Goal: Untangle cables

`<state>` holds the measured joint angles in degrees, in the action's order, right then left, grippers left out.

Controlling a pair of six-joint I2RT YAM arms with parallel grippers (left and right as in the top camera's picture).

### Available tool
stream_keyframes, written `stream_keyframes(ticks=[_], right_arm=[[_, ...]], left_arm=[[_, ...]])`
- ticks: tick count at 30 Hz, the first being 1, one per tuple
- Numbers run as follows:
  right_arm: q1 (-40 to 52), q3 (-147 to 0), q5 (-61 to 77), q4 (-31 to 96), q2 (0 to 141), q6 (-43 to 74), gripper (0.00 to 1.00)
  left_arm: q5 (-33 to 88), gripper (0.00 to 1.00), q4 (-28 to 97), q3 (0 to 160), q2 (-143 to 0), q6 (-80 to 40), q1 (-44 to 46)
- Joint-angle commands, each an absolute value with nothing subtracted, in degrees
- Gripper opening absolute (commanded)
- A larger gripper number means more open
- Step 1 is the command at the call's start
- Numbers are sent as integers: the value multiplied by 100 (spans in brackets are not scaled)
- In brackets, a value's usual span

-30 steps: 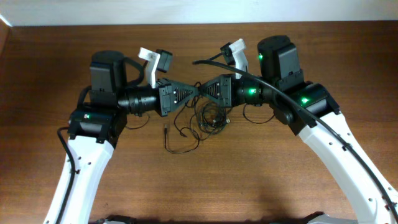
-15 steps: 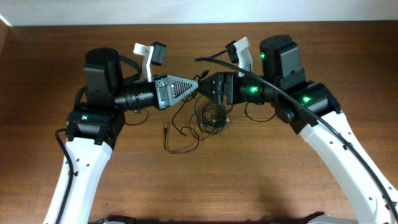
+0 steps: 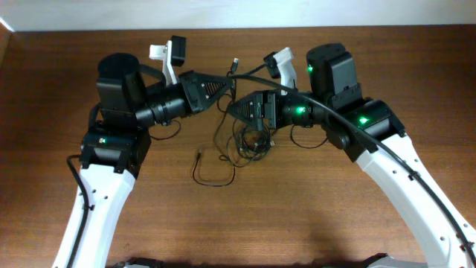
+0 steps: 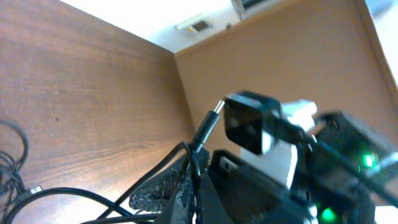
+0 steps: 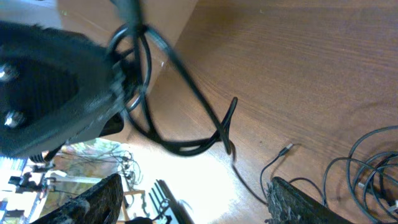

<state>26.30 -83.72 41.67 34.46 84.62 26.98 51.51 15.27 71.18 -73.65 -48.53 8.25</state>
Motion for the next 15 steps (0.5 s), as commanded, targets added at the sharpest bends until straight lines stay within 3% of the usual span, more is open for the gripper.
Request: stream_keyframes(ticks=[1, 5, 8, 15], right_arm=[[2661, -8401, 4248, 3446, 8471, 2268, 79], [2661, -8401, 3813, 3444, 8471, 2268, 79], [2663, -8401, 3653, 3415, 8471, 2067, 64], [2663, -8403, 3625, 2733, 8460, 1970, 47]], left_arm=[[4744, 0, 1500, 7205, -7336, -6014, 847], [4639, 0, 1516, 7205, -7336, -6737, 847], [4397, 0, 1706, 7205, -7336, -7557, 847], [3959, 0, 2462, 7205, -7336, -8066, 847]])
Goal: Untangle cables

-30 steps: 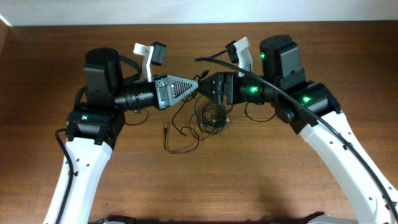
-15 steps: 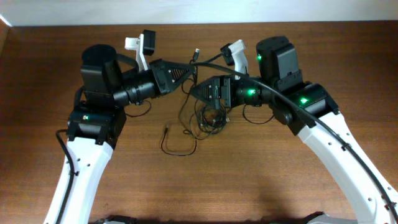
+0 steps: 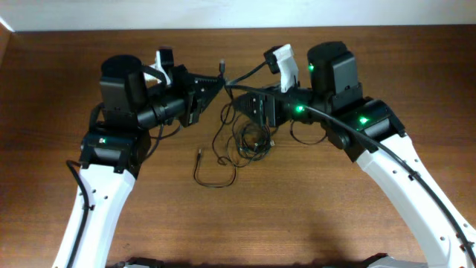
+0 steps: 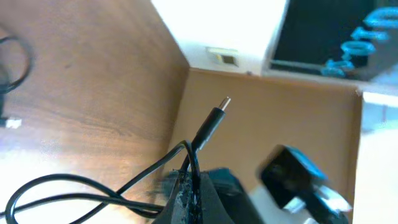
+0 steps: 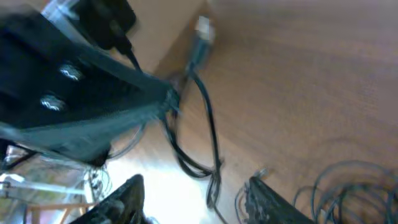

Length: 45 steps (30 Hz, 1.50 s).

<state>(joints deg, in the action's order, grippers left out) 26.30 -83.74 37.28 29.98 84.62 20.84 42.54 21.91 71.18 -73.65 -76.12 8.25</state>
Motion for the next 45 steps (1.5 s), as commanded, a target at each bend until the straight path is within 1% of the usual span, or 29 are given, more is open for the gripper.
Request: stream_keyframes(ticks=[1, 3, 9, 12, 14, 19, 23, 25, 28, 32, 36, 38, 42, 44, 45], right_arm=[[2663, -8403, 3531, 2650, 8460, 1970, 44], [2668, -8403, 3308, 2635, 8462, 1909, 40], [2928, -8401, 3194, 2768, 8462, 1452, 39], [3159, -8401, 2707, 2801, 8464, 1372, 38], [3319, -8401, 2342, 2810, 8464, 1374, 38], [3411, -8401, 2307, 2851, 8464, 1369, 37], [3411, -8401, 1833, 3109, 8464, 1369, 33], [3411, -8401, 1835, 3129, 8464, 1369, 32], [3413, -8401, 1837, 3133, 8464, 1372, 27], [3411, -8401, 1837, 3175, 8464, 1372, 26], [3413, -8403, 1837, 3177, 8464, 1372, 14], [3413, -8401, 1837, 3177, 8464, 1372, 11], [3411, -8403, 1837, 3192, 8464, 1369, 11], [3411, -8401, 1835, 3192, 8464, 1369, 21], [3411, -8401, 1835, 3192, 8464, 1369, 22]], left_arm=[[3962, 0, 2589, 7205, -7336, -8267, 847], [3997, 0, 2663, 7205, -7336, -8764, 847], [4125, 0, 2665, 7205, -7336, -9535, 849], [4375, 0, 2665, 7205, -7336, -9974, 849], [4368, 0, 2665, 7205, -7336, -9983, 847], [4368, 0, 2665, 7205, -7336, -10009, 847], [4366, 0, 2665, 7205, -7336, -10134, 847], [4364, 0, 2665, 7205, -7336, -10134, 847], [4257, 0, 2665, 7205, -7336, -10134, 847], [4034, 0, 2665, 7205, -7336, -10134, 847], [3883, 0, 2668, 7205, -7336, -10134, 847], [3791, 0, 2668, 7205, -7336, -10134, 847], [3789, 0, 2668, 7205, -7336, -10134, 847], [3802, 0, 2668, 7205, -7336, -10136, 847], [3830, 0, 2668, 7205, -7336, -10173, 847]])
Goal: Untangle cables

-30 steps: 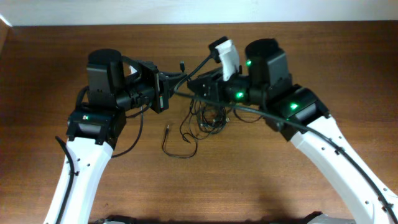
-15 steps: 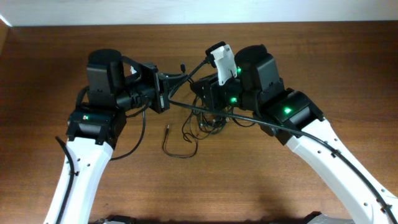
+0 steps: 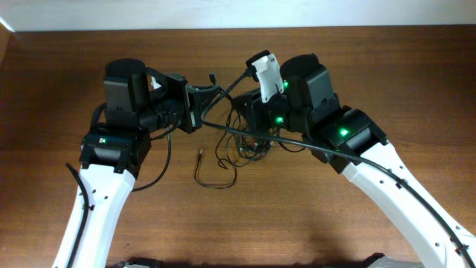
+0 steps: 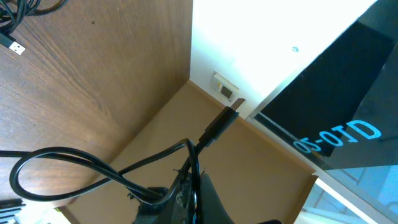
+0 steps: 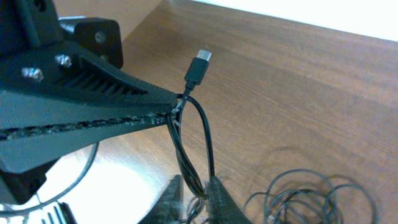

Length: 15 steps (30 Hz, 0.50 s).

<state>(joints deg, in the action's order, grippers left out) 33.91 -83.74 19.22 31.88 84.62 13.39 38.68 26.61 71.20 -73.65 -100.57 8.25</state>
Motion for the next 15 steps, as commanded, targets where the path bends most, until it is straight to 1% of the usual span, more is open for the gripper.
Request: stream_keyframes(ticks=[1, 3, 5, 6, 15], right_arm=[[3411, -8401, 1835, 3192, 8464, 1367, 22], [3411, -8401, 1835, 3192, 8464, 1334, 23], [3413, -8401, 1828, 3210, 8464, 1066, 24], [3411, -8401, 1787, 3216, 8466, 1068, 27], [3413, -8401, 1730, 3216, 8466, 917, 28]], left_arm=[[3885, 0, 2670, 7205, -7336, -10250, 847], [3968, 0, 2670, 7205, -7336, -10407, 847], [3968, 0, 2670, 7205, -7336, -10589, 847], [3972, 0, 2670, 7205, -7336, -10589, 847], [3990, 0, 2668, 7205, -7336, -10827, 847]])
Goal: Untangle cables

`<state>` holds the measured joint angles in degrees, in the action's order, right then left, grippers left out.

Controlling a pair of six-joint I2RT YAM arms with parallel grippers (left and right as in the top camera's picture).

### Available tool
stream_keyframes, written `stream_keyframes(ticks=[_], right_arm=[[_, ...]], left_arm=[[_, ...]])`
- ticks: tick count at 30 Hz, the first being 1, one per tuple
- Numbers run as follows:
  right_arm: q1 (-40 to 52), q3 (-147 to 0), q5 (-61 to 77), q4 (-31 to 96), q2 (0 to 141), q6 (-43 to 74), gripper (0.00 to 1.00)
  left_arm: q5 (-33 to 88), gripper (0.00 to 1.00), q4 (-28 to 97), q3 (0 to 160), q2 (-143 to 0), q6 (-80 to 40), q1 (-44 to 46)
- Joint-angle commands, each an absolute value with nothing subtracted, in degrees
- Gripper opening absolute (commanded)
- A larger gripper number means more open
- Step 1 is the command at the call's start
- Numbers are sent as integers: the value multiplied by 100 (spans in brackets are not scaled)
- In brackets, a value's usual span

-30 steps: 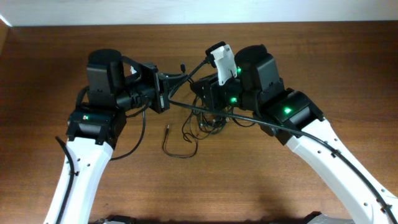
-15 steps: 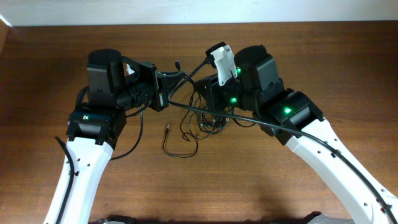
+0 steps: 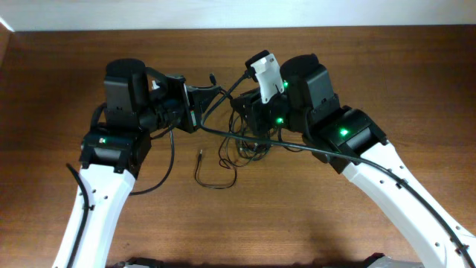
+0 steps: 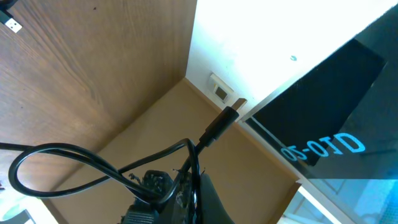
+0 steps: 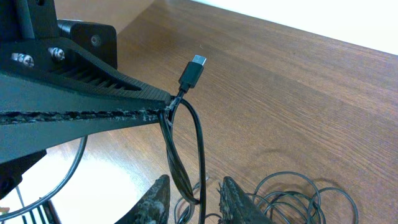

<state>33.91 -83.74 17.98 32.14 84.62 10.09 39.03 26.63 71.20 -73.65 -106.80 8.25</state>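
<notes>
A black cable with a USB-C plug [image 5: 191, 70] is pinched just below the plug by my left gripper [image 4: 193, 194], which is shut on it; the plug [image 4: 221, 124] sticks up past the fingertips. In the overhead view the left gripper [image 3: 201, 98] holds it above the table. The cable hangs in a doubled loop [image 5: 183, 168] that drops between the fingers of my right gripper [image 5: 196, 190], whose jaws stand a little apart around it. To the lower right, a tangle of thin black cables [image 3: 249, 143] lies on the table, also seen as coils [image 5: 298, 199].
A thin cable [image 3: 212, 177] with a small plug curls on the wooden table [image 3: 335, 223] in front of the tangle. The left gripper's fingers [image 5: 87, 106] reach across the right wrist view. A thick black arm cable [image 3: 312, 149] crosses under the right arm.
My right gripper, shut on the hanging loop half a second ago, now has its fingers parted around it. The left gripper still holds the cable below the plug, barely moved.
My left gripper was shut on the cable near the plug throughout, first low by the tangle, then lifted toward the back left. My right gripper was open beside it, then came in and shut on the loop, and now stands open around it.
</notes>
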Motion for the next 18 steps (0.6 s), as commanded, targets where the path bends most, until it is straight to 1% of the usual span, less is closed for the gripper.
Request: stream_keyframes(ticks=[1, 8, 9, 11, 12, 15, 17, 18], right_arm=[[3413, -8401, 1730, 3216, 8466, 917, 28], [3575, -8401, 1721, 3190, 8471, 849, 29], [3614, -8401, 1673, 3188, 8471, 781, 31], [3642, -8401, 1415, 3188, 8471, 790, 31], [3642, -8401, 1315, 3190, 8471, 790, 27], [3642, -8401, 1282, 3186, 8471, 790, 11], [3642, -8401, 1282, 3192, 8471, 790, 5], [3642, -8401, 1282, 3192, 8471, 790, 4]], left_arm=[[4016, 0, 2668, 7205, -7336, -10831, 847], [4112, 0, 2665, 7205, -7336, -10871, 849], [4115, 0, 2665, 7205, -7336, -10871, 849], [4115, 0, 2668, 7205, -7336, -10868, 849], [4117, 0, 2668, 7205, -7336, -10868, 849], [4115, 0, 2668, 7205, -7336, -10868, 849], [4115, 0, 2668, 7205, -7336, -10868, 847], [4112, 0, 2668, 7205, -7336, -10866, 847]])
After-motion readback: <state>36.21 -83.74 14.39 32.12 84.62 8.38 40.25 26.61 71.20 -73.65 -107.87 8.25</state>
